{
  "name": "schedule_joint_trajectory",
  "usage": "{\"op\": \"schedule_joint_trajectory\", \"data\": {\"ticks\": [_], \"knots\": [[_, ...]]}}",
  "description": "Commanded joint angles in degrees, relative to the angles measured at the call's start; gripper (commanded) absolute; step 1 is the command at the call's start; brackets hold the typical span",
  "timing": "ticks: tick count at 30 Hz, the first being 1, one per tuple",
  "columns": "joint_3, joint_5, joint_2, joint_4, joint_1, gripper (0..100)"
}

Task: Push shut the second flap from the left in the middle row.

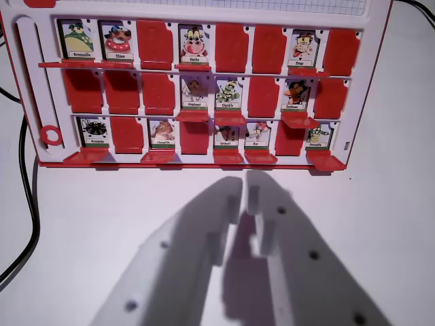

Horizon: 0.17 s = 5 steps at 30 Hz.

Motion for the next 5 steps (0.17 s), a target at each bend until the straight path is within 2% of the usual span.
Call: {"op": "schedule_joint_trajectory", "data": {"ticks": [1, 5], "knots": [[-6.4, 0.2, 1.7, -2.4, -0.2, 0], [-6.7, 0.3, 1.1, -2.8, -0.4, 0]]}}
